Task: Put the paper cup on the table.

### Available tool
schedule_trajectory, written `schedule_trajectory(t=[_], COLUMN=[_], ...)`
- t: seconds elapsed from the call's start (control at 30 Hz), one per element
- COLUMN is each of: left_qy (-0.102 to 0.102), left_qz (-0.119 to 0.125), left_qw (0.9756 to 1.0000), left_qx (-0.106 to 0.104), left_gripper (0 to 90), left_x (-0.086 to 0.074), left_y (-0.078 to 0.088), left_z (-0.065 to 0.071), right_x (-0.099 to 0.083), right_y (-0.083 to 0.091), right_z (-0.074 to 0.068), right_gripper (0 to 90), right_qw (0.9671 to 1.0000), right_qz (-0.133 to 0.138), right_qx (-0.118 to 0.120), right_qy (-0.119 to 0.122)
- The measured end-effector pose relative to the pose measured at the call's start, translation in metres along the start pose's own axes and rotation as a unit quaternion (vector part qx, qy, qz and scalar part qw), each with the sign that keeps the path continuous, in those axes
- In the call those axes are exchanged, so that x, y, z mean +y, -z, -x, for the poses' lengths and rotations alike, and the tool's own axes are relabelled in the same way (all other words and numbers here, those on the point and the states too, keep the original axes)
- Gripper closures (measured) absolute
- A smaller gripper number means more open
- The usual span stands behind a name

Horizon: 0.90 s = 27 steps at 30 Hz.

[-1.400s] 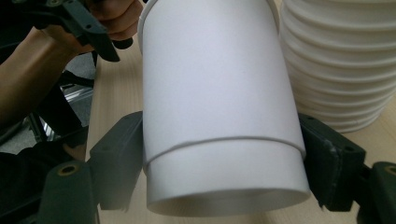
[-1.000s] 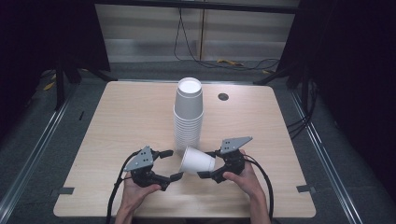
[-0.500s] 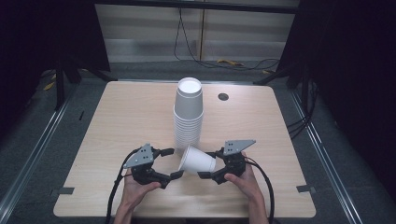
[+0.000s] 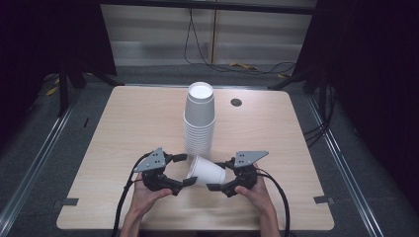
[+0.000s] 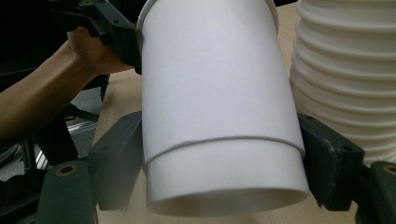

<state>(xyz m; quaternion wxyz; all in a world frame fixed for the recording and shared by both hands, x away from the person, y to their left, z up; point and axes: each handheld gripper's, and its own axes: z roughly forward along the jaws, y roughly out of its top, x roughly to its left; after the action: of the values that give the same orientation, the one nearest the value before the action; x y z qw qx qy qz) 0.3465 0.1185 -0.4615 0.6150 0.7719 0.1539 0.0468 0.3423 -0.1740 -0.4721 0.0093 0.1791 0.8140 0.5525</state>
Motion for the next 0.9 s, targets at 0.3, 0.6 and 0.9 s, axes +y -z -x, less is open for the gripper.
schedule_trajectory(t=[0.3, 0.6, 0.9], left_qy=[-0.011, -0.019, -0.019], left_qz=[-0.011, -0.013, -0.016], left_qw=[0.9997, 0.9992, 0.9983], left_qx=[-0.016, -0.034, -0.053], left_gripper=[7.5, 6.6, 0.0], left_x=[-0.001, 0.007, 0.005], left_y=[-0.008, -0.01, -0.02], left_z=[-0.002, -0.001, -0.003], right_x=[0.001, 0.004, 0.006], right_y=[0.001, 0.003, 0.005], right_z=[-0.002, -0.005, -0.008], right_gripper=[23.0, 23.0, 23.0], right_qw=[1.0, 0.9998, 0.9995], right_qz=[0.0, 0.011, 0.012], right_qx=[0.005, 0.007, 0.012], right_qy=[0.005, 0.016, 0.026])
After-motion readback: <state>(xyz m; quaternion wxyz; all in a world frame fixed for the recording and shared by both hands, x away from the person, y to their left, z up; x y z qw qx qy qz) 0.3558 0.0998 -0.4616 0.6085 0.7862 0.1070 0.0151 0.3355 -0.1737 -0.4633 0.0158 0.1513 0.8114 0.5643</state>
